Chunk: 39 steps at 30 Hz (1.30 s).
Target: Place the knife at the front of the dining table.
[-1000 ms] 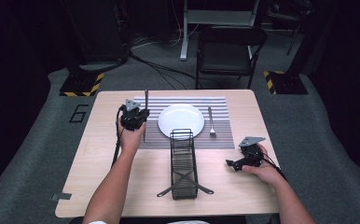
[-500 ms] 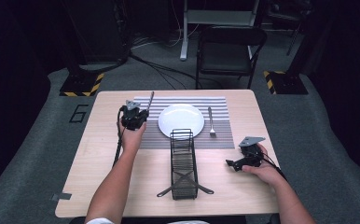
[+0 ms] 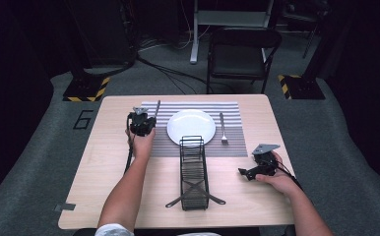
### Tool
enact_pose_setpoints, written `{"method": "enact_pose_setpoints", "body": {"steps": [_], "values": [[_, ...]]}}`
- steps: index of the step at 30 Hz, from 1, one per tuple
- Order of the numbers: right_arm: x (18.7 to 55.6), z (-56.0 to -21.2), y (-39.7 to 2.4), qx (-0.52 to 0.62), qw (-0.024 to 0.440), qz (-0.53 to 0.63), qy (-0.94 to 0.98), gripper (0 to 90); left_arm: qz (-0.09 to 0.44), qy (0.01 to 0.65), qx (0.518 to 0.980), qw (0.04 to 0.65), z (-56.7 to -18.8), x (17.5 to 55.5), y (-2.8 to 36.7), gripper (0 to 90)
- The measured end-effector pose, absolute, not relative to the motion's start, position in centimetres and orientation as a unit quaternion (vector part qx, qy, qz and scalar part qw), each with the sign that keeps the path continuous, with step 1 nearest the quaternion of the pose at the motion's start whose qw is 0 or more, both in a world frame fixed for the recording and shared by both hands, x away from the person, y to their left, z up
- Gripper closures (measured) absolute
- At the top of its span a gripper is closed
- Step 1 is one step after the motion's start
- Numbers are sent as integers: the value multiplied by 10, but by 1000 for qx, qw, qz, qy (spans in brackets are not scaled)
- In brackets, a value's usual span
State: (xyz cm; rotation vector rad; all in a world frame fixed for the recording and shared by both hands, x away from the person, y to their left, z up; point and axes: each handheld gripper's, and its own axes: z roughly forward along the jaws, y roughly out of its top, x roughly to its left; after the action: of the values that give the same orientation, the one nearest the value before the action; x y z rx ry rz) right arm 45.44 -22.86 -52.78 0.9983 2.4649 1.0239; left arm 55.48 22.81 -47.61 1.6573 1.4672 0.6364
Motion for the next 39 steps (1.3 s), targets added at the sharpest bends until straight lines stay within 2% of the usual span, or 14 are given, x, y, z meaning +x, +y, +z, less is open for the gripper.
{"method": "enact_pose_setpoints", "body": {"steps": [8, 15, 39], "values": [[454, -528, -229, 347, 145, 356, 855, 0, 256, 604, 649, 386, -478, 568, 222, 827], [454, -528, -228, 348, 145, 356, 855, 0, 253, 636, 618, 387, -485, 578, 220, 827], [454, -528, -228, 348, 145, 356, 855, 0, 228, 660, 612, 372, -513, 596, 219, 826]]}}
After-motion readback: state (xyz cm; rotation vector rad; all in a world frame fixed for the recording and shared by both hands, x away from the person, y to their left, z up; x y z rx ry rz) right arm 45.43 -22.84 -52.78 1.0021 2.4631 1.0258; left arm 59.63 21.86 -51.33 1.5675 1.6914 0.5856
